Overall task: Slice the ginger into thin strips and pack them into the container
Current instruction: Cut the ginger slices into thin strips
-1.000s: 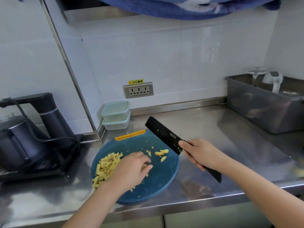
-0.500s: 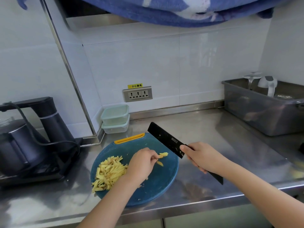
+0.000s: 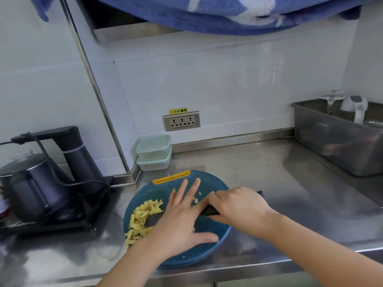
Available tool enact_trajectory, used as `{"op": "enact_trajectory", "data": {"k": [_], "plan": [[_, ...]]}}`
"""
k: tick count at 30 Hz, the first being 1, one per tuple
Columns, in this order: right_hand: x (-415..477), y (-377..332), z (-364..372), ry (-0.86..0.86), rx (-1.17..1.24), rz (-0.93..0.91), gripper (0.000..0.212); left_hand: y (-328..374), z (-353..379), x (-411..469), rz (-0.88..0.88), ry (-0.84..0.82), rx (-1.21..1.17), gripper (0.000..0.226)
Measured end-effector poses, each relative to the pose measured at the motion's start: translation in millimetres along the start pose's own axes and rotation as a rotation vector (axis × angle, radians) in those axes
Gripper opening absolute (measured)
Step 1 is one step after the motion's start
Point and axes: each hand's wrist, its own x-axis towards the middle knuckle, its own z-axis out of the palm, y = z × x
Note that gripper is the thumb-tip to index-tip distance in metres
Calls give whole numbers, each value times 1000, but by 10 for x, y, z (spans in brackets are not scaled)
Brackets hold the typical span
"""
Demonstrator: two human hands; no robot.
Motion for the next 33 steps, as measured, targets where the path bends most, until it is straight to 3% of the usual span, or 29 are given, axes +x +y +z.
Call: {"op": "enact_trajectory", "data": {"k": [11, 16, 18, 21, 22, 27, 33], "plan": [[-95, 223, 90, 133, -17, -22, 37, -651, 46, -262, -222, -117, 100, 122], [-212, 495, 151, 66, 101, 282, 41, -841, -57, -295, -258, -125, 34, 132], [-245, 549, 200, -140, 207, 517, 41, -849, -93, -229, -285, -46, -31, 116], [-248, 574, 364, -252, 257, 675, 41, -786, -121, -64, -286, 59, -57, 44], [-246, 568, 427, -258, 269, 697, 40, -764, -119, 5, -284, 73, -50, 32], [-248, 519, 710, -262, 272, 724, 39, -554, -65, 360, -251, 74, -167, 43], [-218, 531, 859, -223, 240, 703, 41, -230, 109, 788, -167, 4, -344, 38]]}}
